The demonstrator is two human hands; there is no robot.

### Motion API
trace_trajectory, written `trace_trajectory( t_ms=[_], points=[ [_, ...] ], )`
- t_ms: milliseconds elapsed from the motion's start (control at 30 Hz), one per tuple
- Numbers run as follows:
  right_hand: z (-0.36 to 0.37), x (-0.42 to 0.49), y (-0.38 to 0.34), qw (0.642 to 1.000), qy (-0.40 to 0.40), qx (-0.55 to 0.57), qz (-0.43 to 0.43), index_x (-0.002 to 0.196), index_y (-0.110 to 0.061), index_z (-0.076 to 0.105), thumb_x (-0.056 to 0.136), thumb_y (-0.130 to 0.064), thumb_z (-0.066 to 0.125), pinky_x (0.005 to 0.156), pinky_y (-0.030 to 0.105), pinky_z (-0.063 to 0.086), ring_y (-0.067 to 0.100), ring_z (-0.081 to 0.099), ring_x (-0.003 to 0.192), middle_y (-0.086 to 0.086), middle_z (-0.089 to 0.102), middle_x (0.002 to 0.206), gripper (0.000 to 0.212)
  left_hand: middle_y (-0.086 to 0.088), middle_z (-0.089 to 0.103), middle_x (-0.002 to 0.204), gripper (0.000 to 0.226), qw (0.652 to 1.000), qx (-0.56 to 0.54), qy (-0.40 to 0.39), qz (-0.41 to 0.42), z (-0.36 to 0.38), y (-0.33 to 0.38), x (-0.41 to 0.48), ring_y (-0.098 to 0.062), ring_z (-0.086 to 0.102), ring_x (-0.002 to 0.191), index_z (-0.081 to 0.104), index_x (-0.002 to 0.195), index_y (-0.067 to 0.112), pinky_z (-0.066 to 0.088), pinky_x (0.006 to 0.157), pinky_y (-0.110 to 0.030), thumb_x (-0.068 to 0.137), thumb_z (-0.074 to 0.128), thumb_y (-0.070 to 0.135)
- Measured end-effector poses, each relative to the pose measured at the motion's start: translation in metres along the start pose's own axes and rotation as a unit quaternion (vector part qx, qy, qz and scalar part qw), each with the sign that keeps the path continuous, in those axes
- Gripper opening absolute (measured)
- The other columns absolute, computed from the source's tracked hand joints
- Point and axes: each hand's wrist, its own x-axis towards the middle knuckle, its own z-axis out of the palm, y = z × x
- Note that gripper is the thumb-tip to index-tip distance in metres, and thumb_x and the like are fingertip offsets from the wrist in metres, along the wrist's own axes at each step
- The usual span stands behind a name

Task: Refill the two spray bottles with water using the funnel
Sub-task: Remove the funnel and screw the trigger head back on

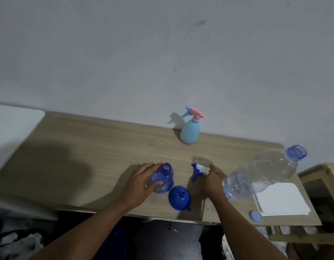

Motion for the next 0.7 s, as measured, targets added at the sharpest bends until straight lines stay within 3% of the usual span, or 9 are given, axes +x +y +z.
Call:
trace_trajectory(
  t_ms=[100,200,233,300,367,433,533,633,700],
  points=[
    [0.0,0.012,0.0,0.999,-0.029,0.013,0.028,0.145,-0.011,0.038,0.099,-0.014,0.052,0.086,0.034,0.045,0.032,0.058,0.107,0.014,0.059,0.117,0.048,0.007,0.053,0.135,0.055,1.0,-0.022,0.0,0.001,0.001,-0.002,0.001,-0.005,0.051,0.124,0.048,0.142,0.03,0.037,0.106,-0.017,0.09,0.065,0.042],
    [-0.007,0.013,-0.005,0.997,-0.06,0.023,-0.04,0.122,0.012,0.058,0.098,0.003,0.051,0.084,0.021,0.044,0.025,0.061,0.093,0.019,0.065,0.099,0.026,0.01,0.051,0.138,0.055,0.999,-0.039,-0.004,0.013,0.002,-0.003,0.001,-0.004,0.048,0.128,0.046,0.143,0.029,0.035,0.107,-0.015,0.092,0.065,0.037],
    [-0.011,0.01,-0.008,0.995,-0.048,0.038,-0.075,0.114,0.008,0.064,0.097,0.006,0.051,0.079,0.018,0.045,0.017,0.062,0.087,0.016,0.067,0.098,0.022,0.013,0.05,0.14,0.056,0.999,-0.046,-0.009,0.018,0.002,-0.004,0.001,-0.003,0.047,0.13,0.045,0.143,0.028,0.034,0.108,-0.014,0.092,0.065,0.037],
    [-0.019,0.009,-0.014,0.991,-0.025,0.071,-0.115,0.101,-0.01,0.068,0.092,0.002,0.054,0.072,0.026,0.048,0.006,0.061,0.076,0.002,0.068,0.087,0.02,0.02,0.045,0.143,0.058,0.998,-0.046,-0.02,0.031,0.003,-0.008,0.001,0.001,0.044,0.132,0.043,0.145,0.024,0.032,0.108,-0.012,0.092,0.066,0.032],
    [-0.025,0.008,-0.02,0.991,0.008,0.097,-0.093,0.116,-0.016,0.06,0.091,-0.01,0.06,0.071,0.034,0.053,0.01,0.064,0.079,0.0,0.066,0.092,0.025,0.017,0.043,0.146,0.064,0.998,-0.035,-0.043,0.043,0.002,-0.013,0.003,0.003,0.039,0.135,0.04,0.147,0.017,0.03,0.109,-0.011,0.091,0.069,0.026],
    [-0.031,0.01,-0.025,0.989,0.038,0.13,-0.061,0.135,-0.02,0.05,0.092,-0.016,0.065,0.069,0.031,0.053,0.016,0.066,0.082,0.004,0.068,0.101,0.045,0.008,0.04,0.149,0.074,0.995,-0.014,-0.073,0.064,0.001,-0.018,0.005,0.007,0.032,0.138,0.035,0.149,0.008,0.025,0.11,-0.009,0.088,0.073,0.022],
    [-0.043,0.009,-0.039,0.974,0.058,0.204,-0.081,0.137,-0.019,0.05,0.09,-0.006,0.064,0.063,0.03,0.05,0.016,0.061,0.07,0.01,0.071,0.094,0.051,0.006,0.036,0.151,0.081,0.992,-0.01,-0.103,0.072,0.0,-0.019,0.007,0.014,0.026,0.138,0.03,0.151,0.006,0.022,0.11,-0.005,0.085,0.076,0.022],
    [-0.055,0.006,-0.053,0.96,0.073,0.252,-0.098,0.137,-0.022,0.051,0.09,-0.003,0.064,0.073,0.043,0.055,0.02,0.061,0.073,0.01,0.073,0.095,0.052,0.015,0.035,0.145,0.08,0.993,-0.009,-0.091,0.078,0.004,-0.021,0.01,0.017,0.026,0.135,0.034,0.148,0.01,0.023,0.109,-0.005,0.083,0.079,0.022],
    [-0.063,0.005,-0.059,0.953,0.079,0.269,-0.116,0.139,-0.023,0.05,0.091,-0.005,0.065,0.076,0.043,0.056,0.02,0.063,0.076,0.007,0.074,0.098,0.053,0.018,0.033,0.142,0.08,0.992,-0.009,-0.1,0.074,0.006,-0.022,0.011,0.019,0.025,0.133,0.033,0.147,0.014,0.023,0.107,-0.002,0.083,0.078,0.024]
  ],
)
